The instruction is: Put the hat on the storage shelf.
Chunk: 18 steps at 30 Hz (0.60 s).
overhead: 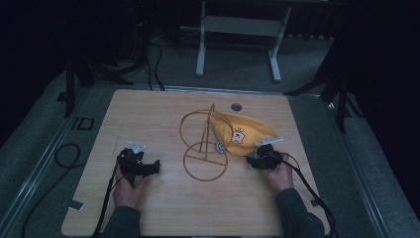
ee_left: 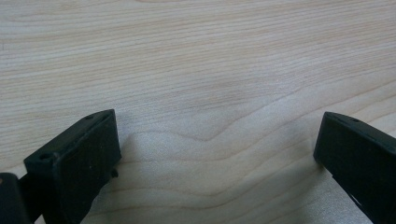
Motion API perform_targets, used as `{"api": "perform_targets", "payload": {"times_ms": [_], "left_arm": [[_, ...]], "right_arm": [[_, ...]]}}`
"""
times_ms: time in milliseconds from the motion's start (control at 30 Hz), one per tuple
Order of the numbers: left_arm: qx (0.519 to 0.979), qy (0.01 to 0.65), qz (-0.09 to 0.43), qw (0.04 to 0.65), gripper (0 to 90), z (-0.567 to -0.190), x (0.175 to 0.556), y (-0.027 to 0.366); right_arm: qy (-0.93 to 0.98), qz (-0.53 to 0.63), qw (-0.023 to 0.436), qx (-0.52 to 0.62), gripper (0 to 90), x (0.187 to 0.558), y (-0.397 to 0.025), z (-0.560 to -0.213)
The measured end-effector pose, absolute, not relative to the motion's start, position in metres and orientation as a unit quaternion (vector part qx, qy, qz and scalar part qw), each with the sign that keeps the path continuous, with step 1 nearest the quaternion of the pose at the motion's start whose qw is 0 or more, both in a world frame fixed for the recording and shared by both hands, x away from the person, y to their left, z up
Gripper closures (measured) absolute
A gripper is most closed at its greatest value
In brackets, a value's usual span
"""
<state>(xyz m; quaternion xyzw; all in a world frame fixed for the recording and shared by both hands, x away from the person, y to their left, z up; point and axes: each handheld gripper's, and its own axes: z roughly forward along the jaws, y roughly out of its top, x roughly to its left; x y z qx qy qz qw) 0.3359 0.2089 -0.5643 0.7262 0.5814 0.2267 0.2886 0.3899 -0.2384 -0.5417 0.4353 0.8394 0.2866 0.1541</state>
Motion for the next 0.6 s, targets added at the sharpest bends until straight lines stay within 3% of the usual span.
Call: {"api": "perform_targets", "payload": {"times_ms": [333,467,600], "left_arm": [[0.726,0.581,0.227,0.289,0.4,-0.5643,0.3359,0.2089],[0.726,0.581,0.227,0.289,0.4,-0.5643,0.3359,0.2089],[0.726,0.581,0.227,0.288,0.4,-0.5643,0.3359,0.2089]], "right_arm": [[0.852,0.284,0.16,0.41,68.3,0.3855,-0.2375,-0.5395],[0.853,0.294,0.159,0.4,78.7,0.3821,-0.2385,-0.536],[0.854,0.3,0.152,0.397,81.3,0.38,-0.2392,-0.5333]]}}
